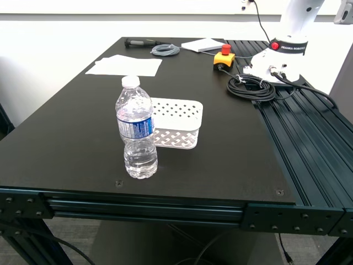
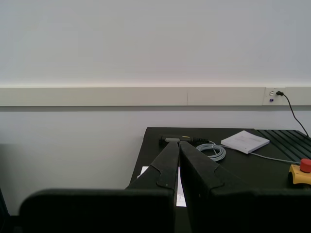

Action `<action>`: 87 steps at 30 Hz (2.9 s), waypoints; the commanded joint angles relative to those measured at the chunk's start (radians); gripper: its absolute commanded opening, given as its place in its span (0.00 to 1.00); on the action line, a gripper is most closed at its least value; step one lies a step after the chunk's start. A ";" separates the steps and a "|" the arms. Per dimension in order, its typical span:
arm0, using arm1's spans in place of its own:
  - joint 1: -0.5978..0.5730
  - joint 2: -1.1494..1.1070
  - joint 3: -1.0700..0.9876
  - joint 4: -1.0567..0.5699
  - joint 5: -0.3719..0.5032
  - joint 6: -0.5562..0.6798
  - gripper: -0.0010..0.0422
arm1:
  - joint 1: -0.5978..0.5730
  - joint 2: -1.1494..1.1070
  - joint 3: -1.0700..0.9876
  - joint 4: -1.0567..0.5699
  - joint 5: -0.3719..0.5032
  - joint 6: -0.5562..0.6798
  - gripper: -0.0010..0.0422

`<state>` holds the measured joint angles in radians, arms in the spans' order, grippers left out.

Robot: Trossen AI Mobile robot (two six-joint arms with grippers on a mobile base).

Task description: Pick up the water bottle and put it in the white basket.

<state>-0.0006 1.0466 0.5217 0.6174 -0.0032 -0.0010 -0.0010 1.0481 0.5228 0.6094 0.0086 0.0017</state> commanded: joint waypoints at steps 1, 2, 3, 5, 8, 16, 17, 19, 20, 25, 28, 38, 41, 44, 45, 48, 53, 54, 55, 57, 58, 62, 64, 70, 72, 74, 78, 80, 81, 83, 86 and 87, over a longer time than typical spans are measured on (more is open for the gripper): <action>0.001 0.000 0.001 0.003 0.000 0.000 0.02 | 0.000 0.000 0.000 0.005 0.003 -0.002 0.02; 0.001 0.000 0.001 0.003 0.000 0.000 0.02 | 0.000 0.000 0.000 0.005 0.003 -0.002 0.02; 0.000 0.000 0.001 0.003 0.000 0.000 0.02 | 0.000 0.000 0.000 0.005 0.003 -0.002 0.02; 0.000 0.000 0.001 0.003 0.000 0.000 0.02 | 0.000 0.000 0.000 0.005 0.003 -0.002 0.02; 0.000 0.000 0.001 0.003 0.000 0.000 0.02 | 0.000 0.000 0.000 0.004 0.005 -0.024 0.02; 0.000 0.000 0.001 0.003 0.000 0.000 0.02 | -0.001 0.000 0.000 -0.165 0.360 -0.154 0.02; 0.000 0.000 0.001 0.003 0.000 0.000 0.02 | -0.002 0.000 0.000 -0.220 0.390 -0.162 0.02; 0.000 0.000 0.001 0.003 0.000 0.000 0.02 | -0.002 -0.001 0.000 -0.339 0.455 -0.183 0.02; 0.000 0.000 0.001 0.003 0.000 0.000 0.02 | -0.002 -0.001 0.000 -0.404 0.499 -0.188 0.02; 0.001 0.000 0.001 0.002 0.000 0.000 0.02 | -0.010 -0.001 0.000 -0.697 0.698 -0.187 0.02; 0.000 0.000 0.001 0.003 0.000 0.000 0.02 | -0.037 0.000 0.000 -0.814 0.735 -0.187 0.02; 0.000 0.000 0.001 0.003 0.000 0.000 0.02 | -0.355 0.000 0.000 -0.855 0.733 -0.132 0.02; 0.000 0.000 0.001 0.003 0.000 0.000 0.02 | -0.452 0.000 0.000 -0.853 0.665 0.004 0.02; 0.001 0.000 0.001 0.003 0.000 0.000 0.02 | -0.492 0.000 0.000 -0.853 0.557 0.076 0.02; 0.001 0.000 0.001 0.003 0.000 0.000 0.02 | -0.493 0.000 0.000 -0.853 0.553 0.091 0.02; 0.001 0.000 0.001 0.003 0.000 0.000 0.02 | -0.492 0.000 0.000 -0.850 0.532 0.121 0.02; 0.000 0.000 0.001 0.003 0.000 0.000 0.02 | -0.494 0.000 -0.002 -0.847 0.463 0.132 0.02; 0.000 0.000 0.001 0.003 0.000 0.000 0.02 | -0.494 0.001 -0.002 -0.848 0.463 0.137 0.02; 0.000 0.000 0.001 0.003 0.000 0.000 0.02 | -0.494 0.001 -0.002 -0.853 0.463 0.147 0.02; 0.001 0.000 0.001 0.003 0.000 0.000 0.02 | -0.495 0.001 -0.002 -0.856 0.462 0.157 0.02; 0.001 0.000 0.001 0.003 0.000 0.000 0.02 | -0.495 0.001 -0.002 -0.855 0.463 0.158 0.02; 0.000 0.000 0.001 0.003 0.000 0.000 0.02 | -0.506 0.001 -0.005 -0.879 0.471 0.220 0.07; 0.001 0.000 0.001 0.003 0.000 0.000 0.02 | -0.510 0.001 -0.020 -0.877 0.471 0.231 0.14; 0.000 0.000 0.001 0.003 0.000 0.000 0.02 | -0.513 0.001 -0.067 -0.854 0.484 0.248 0.42; 0.000 0.000 0.001 0.003 0.000 0.000 0.02 | -0.521 0.001 -0.067 -0.832 0.497 0.248 0.48; 0.001 0.000 0.001 0.003 0.000 0.000 0.02 | -0.528 0.003 -0.067 -0.806 0.496 0.248 0.49; 0.001 0.000 0.001 0.003 0.000 0.000 0.02 | -0.532 0.059 -0.067 -0.768 0.497 0.245 0.46; 0.001 0.000 0.001 0.003 0.000 0.000 0.02 | -0.541 0.111 -0.067 -0.763 0.497 0.245 0.43; 0.000 0.000 0.001 0.003 0.000 0.000 0.02 | -0.548 0.138 -0.067 -0.748 0.497 0.245 0.41; 0.000 0.000 0.001 0.003 0.000 0.000 0.02 | -0.564 0.194 -0.067 -0.702 0.497 0.241 0.38; 0.001 0.000 0.001 0.003 0.000 0.000 0.02 | -0.573 0.272 -0.064 -0.622 0.497 0.241 0.32; 0.001 0.000 0.001 0.003 0.000 0.000 0.02 | -0.573 0.291 -0.061 -0.608 0.497 0.241 0.29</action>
<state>-0.0006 1.0466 0.5217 0.6170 -0.0036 -0.0010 -0.5739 1.3235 0.4614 0.0021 0.5137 0.2398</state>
